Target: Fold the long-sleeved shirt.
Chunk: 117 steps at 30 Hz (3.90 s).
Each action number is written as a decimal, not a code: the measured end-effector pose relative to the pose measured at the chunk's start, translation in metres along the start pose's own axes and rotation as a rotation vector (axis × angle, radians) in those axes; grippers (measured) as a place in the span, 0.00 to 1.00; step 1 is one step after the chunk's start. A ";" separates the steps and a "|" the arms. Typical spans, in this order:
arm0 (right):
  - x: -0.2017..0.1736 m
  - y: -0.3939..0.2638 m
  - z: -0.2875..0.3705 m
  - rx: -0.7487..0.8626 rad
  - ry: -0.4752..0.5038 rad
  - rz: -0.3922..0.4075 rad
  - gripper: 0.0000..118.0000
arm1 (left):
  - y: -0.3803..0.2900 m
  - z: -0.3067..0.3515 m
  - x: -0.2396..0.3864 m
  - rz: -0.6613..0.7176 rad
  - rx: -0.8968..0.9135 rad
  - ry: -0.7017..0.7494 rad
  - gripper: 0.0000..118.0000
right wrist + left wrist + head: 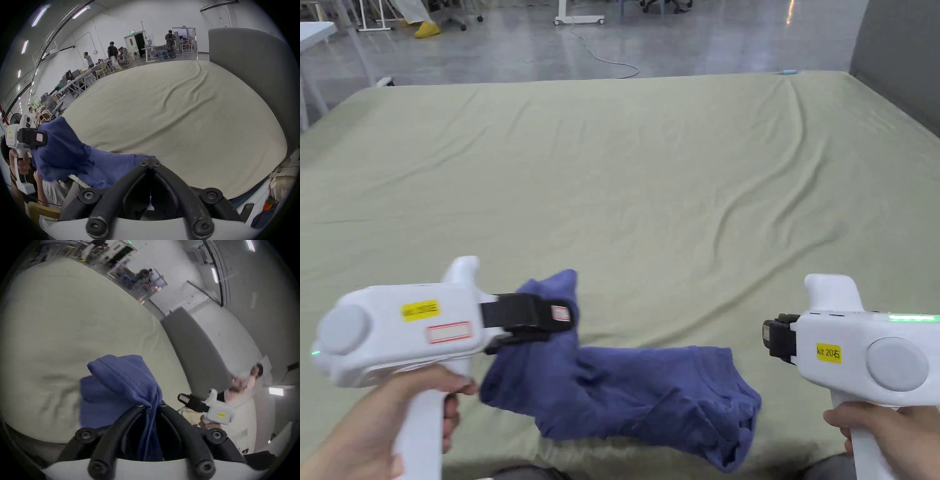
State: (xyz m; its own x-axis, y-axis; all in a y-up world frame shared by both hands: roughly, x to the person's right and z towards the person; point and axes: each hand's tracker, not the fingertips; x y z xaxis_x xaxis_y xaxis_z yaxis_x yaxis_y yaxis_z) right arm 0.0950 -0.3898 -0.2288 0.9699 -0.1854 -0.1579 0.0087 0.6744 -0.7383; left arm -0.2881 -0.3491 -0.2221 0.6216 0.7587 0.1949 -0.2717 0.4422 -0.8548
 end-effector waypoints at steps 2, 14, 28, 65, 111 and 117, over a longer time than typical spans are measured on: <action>0.007 -0.003 0.004 0.007 -0.010 -0.014 0.00 | -0.005 -0.044 0.019 -0.039 -0.066 0.068 0.01; 0.055 -0.025 0.031 0.026 -0.061 -0.104 0.00 | -0.028 -0.205 0.001 0.022 -0.236 0.107 0.92; 0.053 -0.025 0.028 0.037 -0.016 -0.121 0.00 | -0.082 -0.116 0.004 -0.434 0.078 0.505 0.00; 0.016 -0.025 -0.082 -0.228 0.324 -0.231 0.00 | -0.060 -0.059 -0.034 0.005 0.221 0.249 0.00; -0.296 0.040 -0.150 0.050 0.371 0.233 0.00 | 0.074 0.140 -0.187 -0.031 0.189 0.557 0.02; -0.398 0.032 -0.189 0.034 0.452 0.326 0.00 | 0.082 0.213 -0.277 0.030 0.174 0.749 0.03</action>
State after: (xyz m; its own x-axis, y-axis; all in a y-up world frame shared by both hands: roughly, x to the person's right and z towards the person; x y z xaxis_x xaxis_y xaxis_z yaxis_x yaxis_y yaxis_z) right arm -0.3364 -0.4295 -0.3129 0.7230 -0.2460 -0.6456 -0.2594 0.7694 -0.5837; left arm -0.6392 -0.4213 -0.2438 0.9271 0.2722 -0.2577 -0.3691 0.5425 -0.7547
